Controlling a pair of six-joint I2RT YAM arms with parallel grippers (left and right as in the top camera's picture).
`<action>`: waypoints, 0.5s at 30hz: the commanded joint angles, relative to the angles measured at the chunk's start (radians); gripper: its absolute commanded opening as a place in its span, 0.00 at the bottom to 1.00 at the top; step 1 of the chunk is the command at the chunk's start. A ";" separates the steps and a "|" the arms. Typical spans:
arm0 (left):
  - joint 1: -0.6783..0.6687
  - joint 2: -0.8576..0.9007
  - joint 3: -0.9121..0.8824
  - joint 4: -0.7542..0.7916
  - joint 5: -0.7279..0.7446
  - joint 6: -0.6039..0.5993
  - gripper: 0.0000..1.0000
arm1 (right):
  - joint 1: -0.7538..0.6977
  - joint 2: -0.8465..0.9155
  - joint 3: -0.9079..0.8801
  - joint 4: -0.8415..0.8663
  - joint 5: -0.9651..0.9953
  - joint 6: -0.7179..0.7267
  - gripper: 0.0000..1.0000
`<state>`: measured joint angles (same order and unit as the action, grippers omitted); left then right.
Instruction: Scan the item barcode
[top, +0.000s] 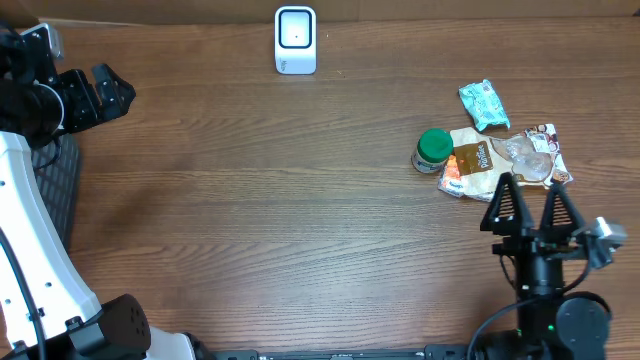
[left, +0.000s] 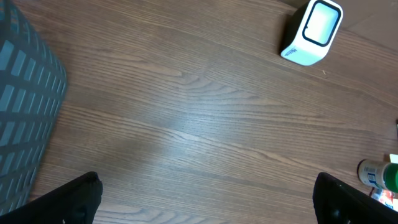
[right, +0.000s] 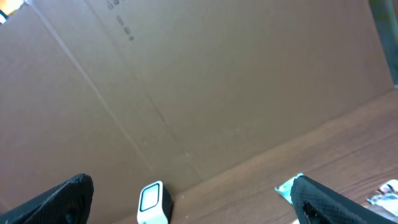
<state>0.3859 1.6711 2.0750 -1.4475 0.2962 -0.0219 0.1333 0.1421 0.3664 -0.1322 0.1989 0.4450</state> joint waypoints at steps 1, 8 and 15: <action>-0.006 -0.007 0.014 0.001 0.008 0.019 1.00 | 0.007 -0.073 -0.087 0.056 0.011 0.000 1.00; -0.006 -0.007 0.014 0.001 0.008 0.019 1.00 | 0.007 -0.139 -0.225 0.169 0.011 0.000 1.00; -0.006 -0.007 0.014 0.001 0.008 0.019 1.00 | 0.007 -0.139 -0.317 0.185 0.056 0.000 1.00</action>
<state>0.3859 1.6711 2.0750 -1.4475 0.2962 -0.0219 0.1337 0.0139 0.0849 0.0444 0.2188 0.4446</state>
